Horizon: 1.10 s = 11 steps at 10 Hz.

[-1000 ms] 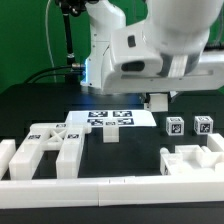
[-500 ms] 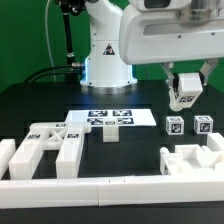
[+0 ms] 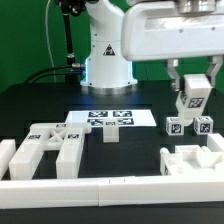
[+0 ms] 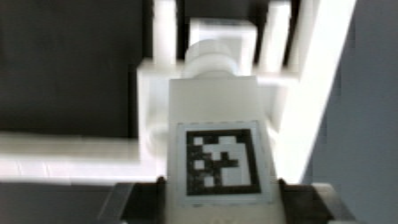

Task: Assemble chair

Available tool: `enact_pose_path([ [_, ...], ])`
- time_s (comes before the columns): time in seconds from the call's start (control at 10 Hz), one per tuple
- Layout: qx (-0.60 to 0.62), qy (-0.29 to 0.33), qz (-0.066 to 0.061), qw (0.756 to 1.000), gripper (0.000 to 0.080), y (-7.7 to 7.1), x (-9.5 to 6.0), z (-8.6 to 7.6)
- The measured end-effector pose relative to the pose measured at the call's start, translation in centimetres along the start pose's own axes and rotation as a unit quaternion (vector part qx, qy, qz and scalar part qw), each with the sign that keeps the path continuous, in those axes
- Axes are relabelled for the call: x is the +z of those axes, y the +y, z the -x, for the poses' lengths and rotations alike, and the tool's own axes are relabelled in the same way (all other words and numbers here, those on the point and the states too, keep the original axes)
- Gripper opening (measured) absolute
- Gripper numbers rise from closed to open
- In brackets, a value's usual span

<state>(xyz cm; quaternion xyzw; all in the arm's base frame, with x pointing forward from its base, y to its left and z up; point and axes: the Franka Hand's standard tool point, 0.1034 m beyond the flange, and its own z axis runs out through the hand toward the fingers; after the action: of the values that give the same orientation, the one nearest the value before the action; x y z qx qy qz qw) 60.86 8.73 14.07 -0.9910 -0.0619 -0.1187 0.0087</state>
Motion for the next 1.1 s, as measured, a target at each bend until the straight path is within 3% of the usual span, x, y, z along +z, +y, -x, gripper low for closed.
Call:
enact_pose_path([
  [0.1,-0.006,0.057,0.002,0.998,0.0287,-0.3,-0.1,-0.5],
  [0.2,0.017,0.089,0.001,0.996,0.0287,0.6,0.3,0.6],
  [0.5,0.016,0.099,0.002,0.995,0.0287,0.5,0.7,0.9],
  [0.7,0.001,0.103,0.001,0.995,0.0287,-0.8,1.7,1.2],
  [0.9,-0.007,0.108,-0.001,0.994,0.0287,-1.5,1.9,0.6],
  [1.1,-0.017,0.12,0.001,0.993,0.0287,-1.4,1.8,-1.2],
])
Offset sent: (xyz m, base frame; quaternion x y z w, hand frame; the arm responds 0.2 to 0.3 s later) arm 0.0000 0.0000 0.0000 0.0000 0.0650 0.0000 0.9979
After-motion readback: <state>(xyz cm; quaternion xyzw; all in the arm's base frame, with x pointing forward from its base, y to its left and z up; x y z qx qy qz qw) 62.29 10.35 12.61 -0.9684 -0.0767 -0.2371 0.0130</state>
